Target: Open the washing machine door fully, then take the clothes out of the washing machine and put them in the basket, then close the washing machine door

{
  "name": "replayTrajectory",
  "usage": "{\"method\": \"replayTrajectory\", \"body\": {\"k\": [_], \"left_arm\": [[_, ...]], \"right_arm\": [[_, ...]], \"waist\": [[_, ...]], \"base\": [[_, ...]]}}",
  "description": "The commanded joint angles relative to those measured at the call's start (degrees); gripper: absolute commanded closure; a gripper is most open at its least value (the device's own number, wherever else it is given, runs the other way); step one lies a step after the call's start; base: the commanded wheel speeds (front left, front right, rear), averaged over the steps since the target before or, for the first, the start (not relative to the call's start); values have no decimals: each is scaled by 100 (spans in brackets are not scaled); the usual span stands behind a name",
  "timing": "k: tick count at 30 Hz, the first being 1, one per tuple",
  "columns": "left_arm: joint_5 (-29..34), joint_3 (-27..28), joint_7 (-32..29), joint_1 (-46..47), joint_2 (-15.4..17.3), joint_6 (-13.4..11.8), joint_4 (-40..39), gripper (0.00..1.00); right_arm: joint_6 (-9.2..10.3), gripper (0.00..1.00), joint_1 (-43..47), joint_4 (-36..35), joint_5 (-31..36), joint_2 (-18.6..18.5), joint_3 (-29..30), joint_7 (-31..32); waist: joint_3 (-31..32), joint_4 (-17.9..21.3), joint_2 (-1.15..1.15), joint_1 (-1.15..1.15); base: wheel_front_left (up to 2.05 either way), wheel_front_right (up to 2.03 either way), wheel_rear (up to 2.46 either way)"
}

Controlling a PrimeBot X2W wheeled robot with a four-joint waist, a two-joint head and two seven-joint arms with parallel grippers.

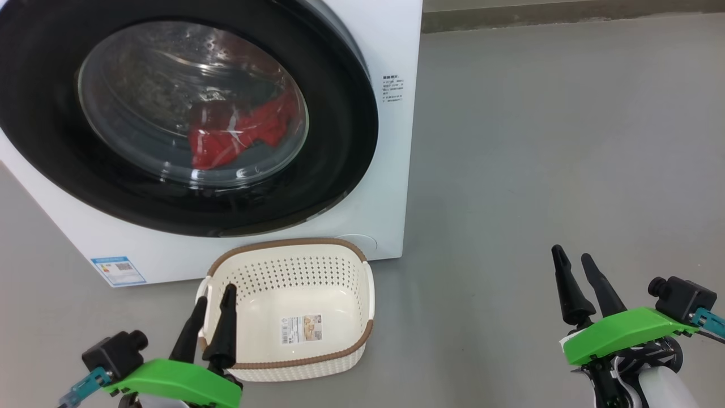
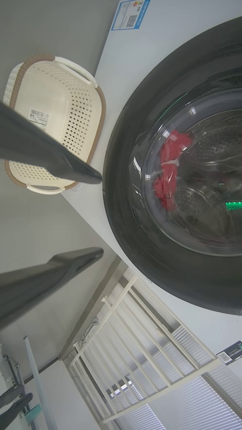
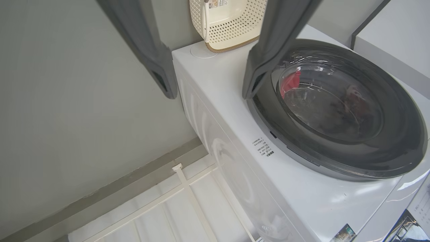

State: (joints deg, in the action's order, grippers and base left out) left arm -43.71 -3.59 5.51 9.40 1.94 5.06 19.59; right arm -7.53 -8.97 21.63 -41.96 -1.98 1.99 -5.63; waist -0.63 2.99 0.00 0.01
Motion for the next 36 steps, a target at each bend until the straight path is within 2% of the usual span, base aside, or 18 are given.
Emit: {"method": "replayTrajectory", "body": {"k": [1,36], "left_arm": [[176,82,79,275,53,-30,-127,0],[2342,-234,674,673,80,-232,-113,0]], "right_arm": [[3,0,-306,-160,199,-46,-92,-76],[4,0,-659,-36,2346,-163,-553,-664]], "waist": [[3,7,0,0],[24,60,0,0]], "base": [[0,0,0],[0,0,0]]}}
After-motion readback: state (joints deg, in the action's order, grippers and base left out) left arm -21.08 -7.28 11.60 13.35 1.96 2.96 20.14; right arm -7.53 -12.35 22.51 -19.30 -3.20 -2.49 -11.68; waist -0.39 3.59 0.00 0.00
